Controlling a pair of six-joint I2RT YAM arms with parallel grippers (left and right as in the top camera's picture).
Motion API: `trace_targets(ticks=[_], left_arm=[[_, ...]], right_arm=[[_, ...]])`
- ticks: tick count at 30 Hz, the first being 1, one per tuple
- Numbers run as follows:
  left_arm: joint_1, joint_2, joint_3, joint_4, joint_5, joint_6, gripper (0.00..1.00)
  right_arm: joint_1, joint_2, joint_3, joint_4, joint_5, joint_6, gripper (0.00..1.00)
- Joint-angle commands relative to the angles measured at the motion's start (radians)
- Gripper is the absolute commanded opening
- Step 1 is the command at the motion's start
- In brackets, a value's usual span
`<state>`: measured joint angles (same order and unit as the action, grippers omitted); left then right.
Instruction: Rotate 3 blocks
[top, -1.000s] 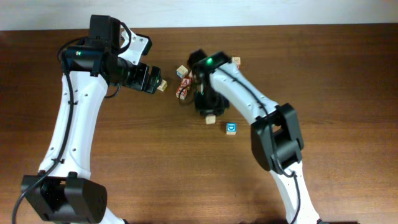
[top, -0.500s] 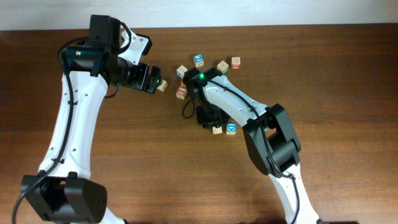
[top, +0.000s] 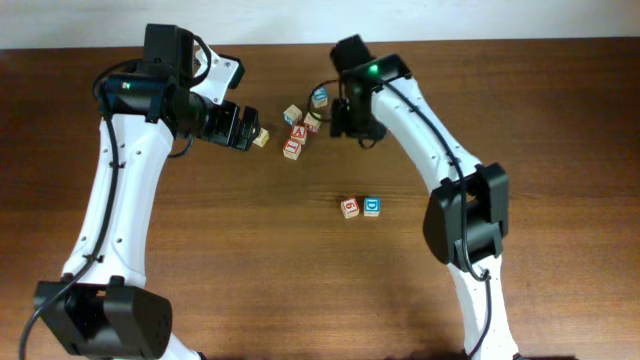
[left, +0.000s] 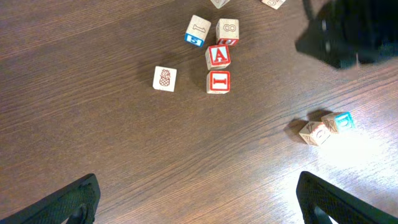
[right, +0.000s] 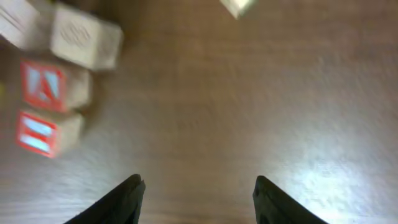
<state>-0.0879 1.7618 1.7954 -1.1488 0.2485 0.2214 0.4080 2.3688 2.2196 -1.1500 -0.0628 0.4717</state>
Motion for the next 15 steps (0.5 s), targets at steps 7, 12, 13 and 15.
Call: trace_targets(ticks=[7, 12, 13, 15], left_arm=[[-0.001, -0.002, 0.022, -0.001, 0.014, 0.016, 0.99], [-0.001, -0.002, 0.022, -0.001, 0.014, 0.016, 0.99], [-0.001, -0.002, 0.022, -0.001, 0.014, 0.016, 0.99], [-0.001, -0.002, 0.022, -0.001, 0.014, 0.016, 0.99]], right_arm=[[0.182, 0.13, -0.006, 0.266, 0.036, 0.324, 0.57], [0.201, 0.158, -0.006, 0.29, 0.128, 0.331, 0.57], [0.201, 0.158, -0.006, 0.293, 0.128, 0.331, 0.56], [0.202, 0.158, -0.006, 0.29, 0.127, 0.33, 0.47]])
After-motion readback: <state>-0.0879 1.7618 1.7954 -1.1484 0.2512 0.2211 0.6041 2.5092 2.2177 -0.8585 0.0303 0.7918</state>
